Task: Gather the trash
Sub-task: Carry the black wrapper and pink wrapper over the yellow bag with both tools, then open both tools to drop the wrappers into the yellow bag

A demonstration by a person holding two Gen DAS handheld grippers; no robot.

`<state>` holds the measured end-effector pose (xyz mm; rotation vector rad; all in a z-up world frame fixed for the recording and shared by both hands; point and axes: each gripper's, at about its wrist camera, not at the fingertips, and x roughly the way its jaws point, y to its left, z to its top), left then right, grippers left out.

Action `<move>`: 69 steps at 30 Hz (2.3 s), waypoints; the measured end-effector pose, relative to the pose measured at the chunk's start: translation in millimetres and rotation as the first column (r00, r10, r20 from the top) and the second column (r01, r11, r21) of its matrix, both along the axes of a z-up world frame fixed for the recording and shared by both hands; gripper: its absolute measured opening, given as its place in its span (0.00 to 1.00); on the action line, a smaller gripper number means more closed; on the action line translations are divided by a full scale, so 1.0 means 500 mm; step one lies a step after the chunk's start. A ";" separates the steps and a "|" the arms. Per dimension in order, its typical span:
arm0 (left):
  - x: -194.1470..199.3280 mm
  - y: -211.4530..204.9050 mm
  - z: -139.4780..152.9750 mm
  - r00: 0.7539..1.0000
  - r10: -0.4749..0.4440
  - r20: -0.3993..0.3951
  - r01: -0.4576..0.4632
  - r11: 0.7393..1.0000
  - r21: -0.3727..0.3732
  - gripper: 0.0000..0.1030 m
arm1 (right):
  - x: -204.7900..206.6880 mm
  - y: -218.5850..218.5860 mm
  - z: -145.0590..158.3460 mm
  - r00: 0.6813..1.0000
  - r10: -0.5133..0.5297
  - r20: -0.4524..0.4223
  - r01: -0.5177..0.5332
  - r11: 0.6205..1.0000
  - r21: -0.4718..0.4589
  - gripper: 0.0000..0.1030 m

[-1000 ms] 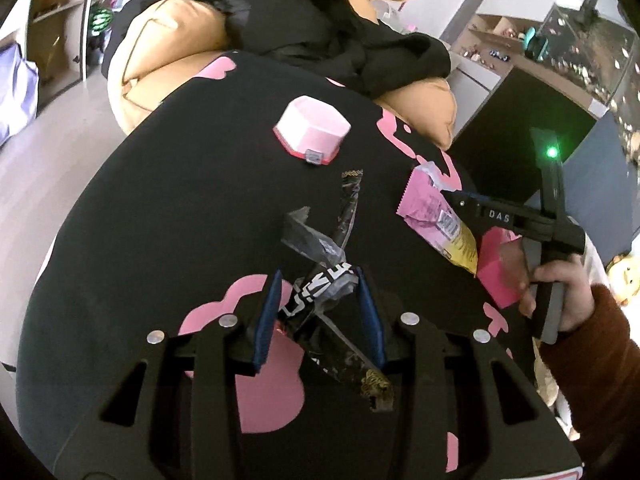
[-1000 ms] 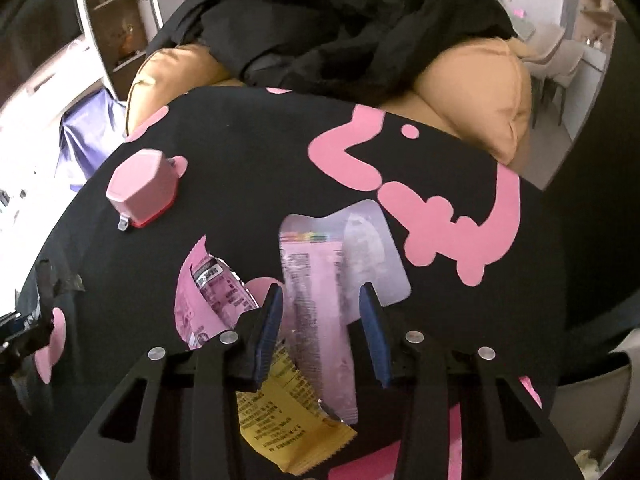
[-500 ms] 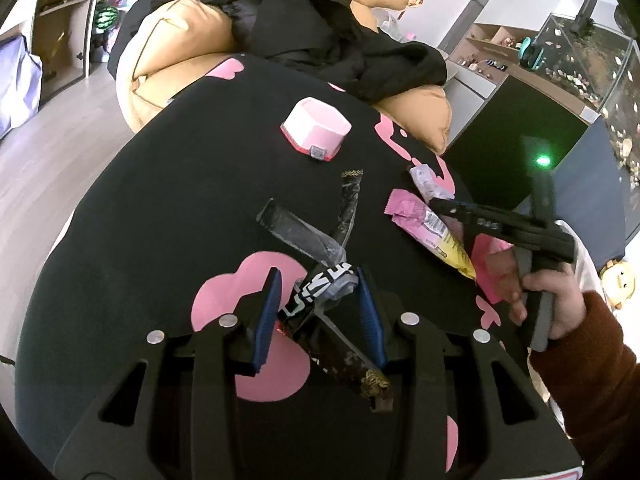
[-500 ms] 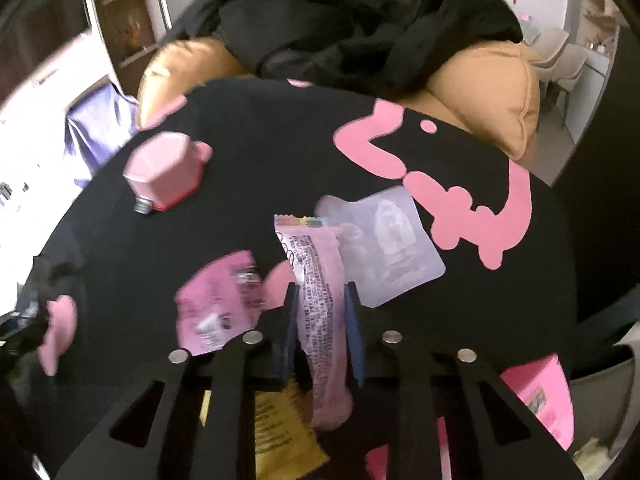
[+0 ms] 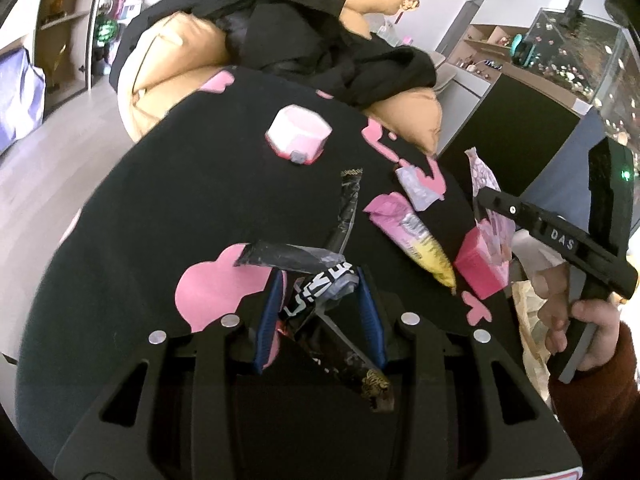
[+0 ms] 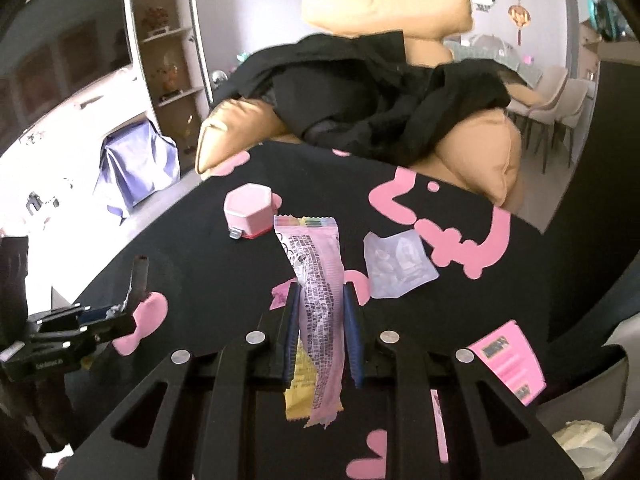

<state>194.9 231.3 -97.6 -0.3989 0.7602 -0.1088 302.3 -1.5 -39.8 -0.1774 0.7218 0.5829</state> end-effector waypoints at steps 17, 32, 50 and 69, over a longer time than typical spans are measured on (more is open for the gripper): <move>-0.011 -0.197 0.143 0.980 -0.169 0.108 0.164 0.985 0.059 0.34 | -0.157 -0.247 0.110 0.979 -0.126 0.163 0.104 0.985 0.136 0.20; 0.031 -0.525 0.237 0.870 -0.454 0.193 0.444 0.891 0.094 0.34 | -0.250 -0.538 0.112 0.916 -0.354 0.191 0.310 0.923 0.227 0.20; 0.047 -0.637 0.176 0.838 -0.537 0.100 0.527 0.843 0.113 0.35 | -0.239 -0.639 -0.012 0.902 -0.426 0.071 0.411 0.897 0.164 0.20; 0.054 -0.642 0.119 0.832 -0.553 0.042 0.549 0.832 0.078 0.35 | -0.211 -0.646 -0.085 0.888 -0.459 -0.006 0.459 0.886 0.074 0.42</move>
